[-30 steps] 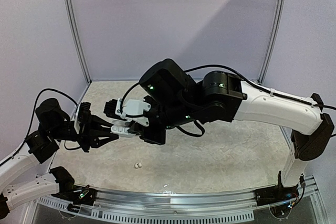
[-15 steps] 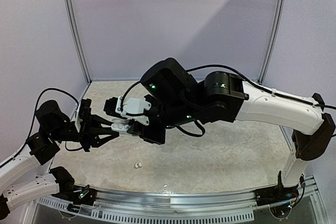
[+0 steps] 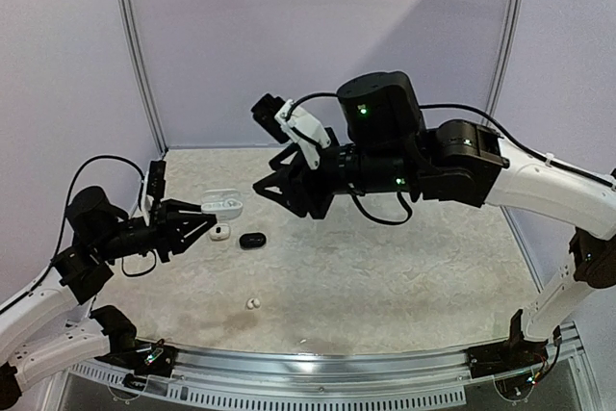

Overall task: Insert the wireless bluetooth earbuds into the charging case
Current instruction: Pick up the left earbud from the center of the board.

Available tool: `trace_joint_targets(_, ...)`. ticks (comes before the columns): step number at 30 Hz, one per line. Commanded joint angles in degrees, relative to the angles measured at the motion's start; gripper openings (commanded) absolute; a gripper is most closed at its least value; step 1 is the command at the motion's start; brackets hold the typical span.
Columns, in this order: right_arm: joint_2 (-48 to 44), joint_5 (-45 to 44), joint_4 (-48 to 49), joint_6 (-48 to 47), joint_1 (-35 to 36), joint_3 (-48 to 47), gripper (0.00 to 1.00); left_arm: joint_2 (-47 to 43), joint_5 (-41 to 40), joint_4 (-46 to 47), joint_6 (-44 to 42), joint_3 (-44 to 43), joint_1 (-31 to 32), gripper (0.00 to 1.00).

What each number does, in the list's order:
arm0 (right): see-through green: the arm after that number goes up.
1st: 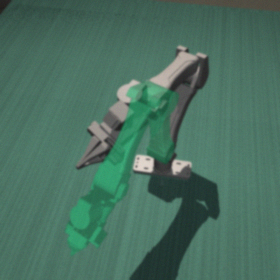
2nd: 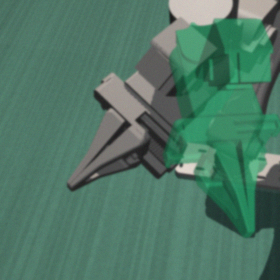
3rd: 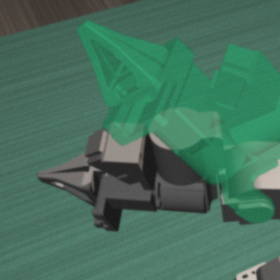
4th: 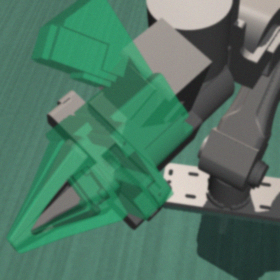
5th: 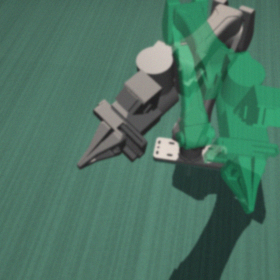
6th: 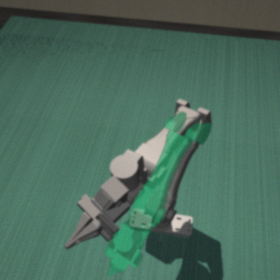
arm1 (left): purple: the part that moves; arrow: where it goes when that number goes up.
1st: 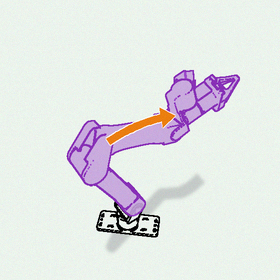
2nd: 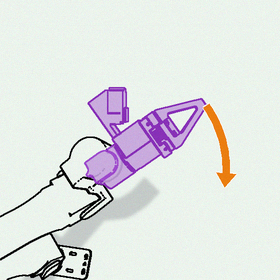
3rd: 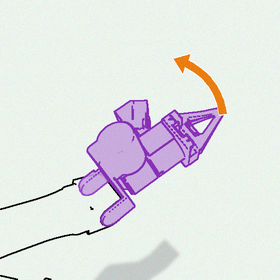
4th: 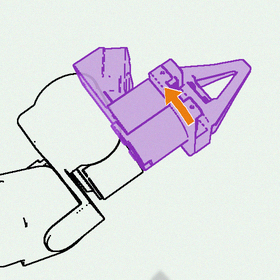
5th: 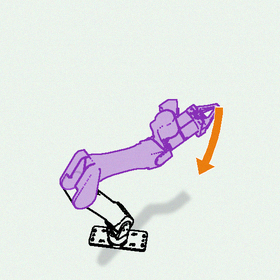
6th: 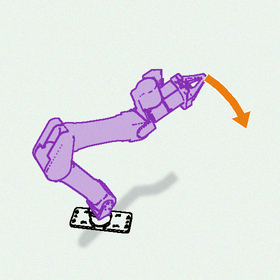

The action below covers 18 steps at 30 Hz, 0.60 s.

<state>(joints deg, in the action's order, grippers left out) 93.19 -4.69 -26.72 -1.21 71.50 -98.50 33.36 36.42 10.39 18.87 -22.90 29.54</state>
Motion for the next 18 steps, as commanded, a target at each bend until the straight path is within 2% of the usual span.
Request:
trace_joint_targets(1, 5.7, -4.3, -4.4, 15.3, -3.1, 1.4, 0.49, -1.3, -9.9, -1.6, 3.3, 0.0, -4.1, 0.0)
trace_joint_targets(7, 23.0, -1.8, -14.0, 21.8, -3.0, -9.5, 0.4, -3.9, -14.8, -7.6, 1.2, -1.0, -8.9, 0.0)
trace_joint_targets(10, 31.8, -1.8, -17.6, 25.6, -1.9, -15.5, 0.43, -4.9, -14.4, -8.8, -0.3, -1.1, -9.2, 0.0)
trace_joint_targets(15, 38.9, -3.1, -17.8, 25.7, 1.6, -17.9, 0.46, -7.6, -9.2, -7.8, -3.7, -0.1, -9.3, 0.0)
trace_joint_targets(18, 39.9, -1.5, -16.5, 27.2, 1.8, -16.2, 0.44, -9.7, -2.8, -4.8, -4.2, 0.9, -9.3, 0.0)
